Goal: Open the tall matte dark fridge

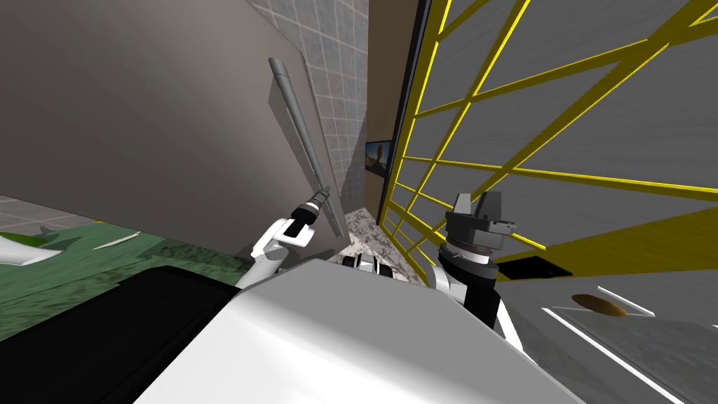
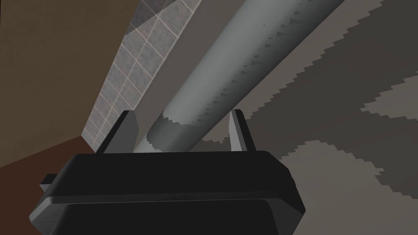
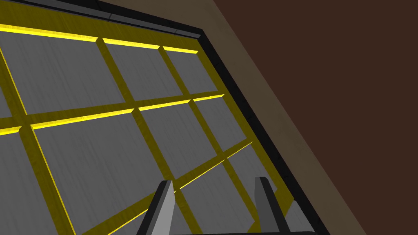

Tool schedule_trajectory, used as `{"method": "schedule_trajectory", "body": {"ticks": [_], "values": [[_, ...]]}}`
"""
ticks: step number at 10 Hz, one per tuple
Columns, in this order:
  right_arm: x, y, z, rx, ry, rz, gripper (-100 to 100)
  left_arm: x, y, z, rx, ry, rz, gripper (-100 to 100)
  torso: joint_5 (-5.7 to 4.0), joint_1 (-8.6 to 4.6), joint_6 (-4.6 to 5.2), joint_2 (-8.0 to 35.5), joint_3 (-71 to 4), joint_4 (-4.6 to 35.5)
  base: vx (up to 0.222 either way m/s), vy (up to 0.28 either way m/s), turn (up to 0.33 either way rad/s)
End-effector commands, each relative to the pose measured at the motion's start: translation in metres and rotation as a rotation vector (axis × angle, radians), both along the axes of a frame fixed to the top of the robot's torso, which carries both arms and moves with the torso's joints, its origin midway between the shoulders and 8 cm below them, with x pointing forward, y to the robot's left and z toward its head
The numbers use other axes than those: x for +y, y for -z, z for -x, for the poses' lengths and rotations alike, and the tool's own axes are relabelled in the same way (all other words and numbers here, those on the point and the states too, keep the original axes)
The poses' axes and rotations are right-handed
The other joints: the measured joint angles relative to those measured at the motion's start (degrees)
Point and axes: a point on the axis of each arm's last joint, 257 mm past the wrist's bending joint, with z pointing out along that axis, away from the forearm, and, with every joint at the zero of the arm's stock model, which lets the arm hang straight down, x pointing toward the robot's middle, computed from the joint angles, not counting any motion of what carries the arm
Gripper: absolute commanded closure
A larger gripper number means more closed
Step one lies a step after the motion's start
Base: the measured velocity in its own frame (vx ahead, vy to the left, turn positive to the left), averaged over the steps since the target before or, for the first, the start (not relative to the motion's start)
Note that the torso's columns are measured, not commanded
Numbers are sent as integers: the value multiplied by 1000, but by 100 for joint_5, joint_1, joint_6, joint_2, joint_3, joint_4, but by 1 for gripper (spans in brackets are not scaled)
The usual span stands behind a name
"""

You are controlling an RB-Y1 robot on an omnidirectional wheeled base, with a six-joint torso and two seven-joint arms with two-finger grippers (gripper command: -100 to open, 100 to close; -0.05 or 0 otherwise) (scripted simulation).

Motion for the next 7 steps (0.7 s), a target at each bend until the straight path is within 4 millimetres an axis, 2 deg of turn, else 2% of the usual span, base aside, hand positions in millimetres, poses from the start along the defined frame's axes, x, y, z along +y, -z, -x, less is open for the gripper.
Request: {"method": "schedule_trajectory", "body": {"ticks": [1,3,4,5,6,7], "values": [[0,0,0,0,0,0,0,-1,0,-21,-21,23,3,100,-21,4,-21,-42,-34,20,-62,-1,-4],[0,0,0,0,0,0,0,15,25,-31,32,-13,0,100,-9,27,-31,-83,-59,-9,25,-4,5],[0,0,0,0,0,0,0,16,25,-31,32,-13,0,100,14,48,-35,-87,-57,-37,28,2,6],[0,0,0,0,0,0,0,-11,18,-44,2,65,18,100,19,58,-30,-83,-55,-41,-233,63,-120],[0,0,0,0,0,0,0,-12,6,-54,-25,71,13,100,26,40,20,-24,-18,-42,-300,63,-144],[0,0,0,0,0,0,0,-15,-1,-61,-49,87,8,100,20,18,2,-19,-7,-28,-181,-6,-18]]}}
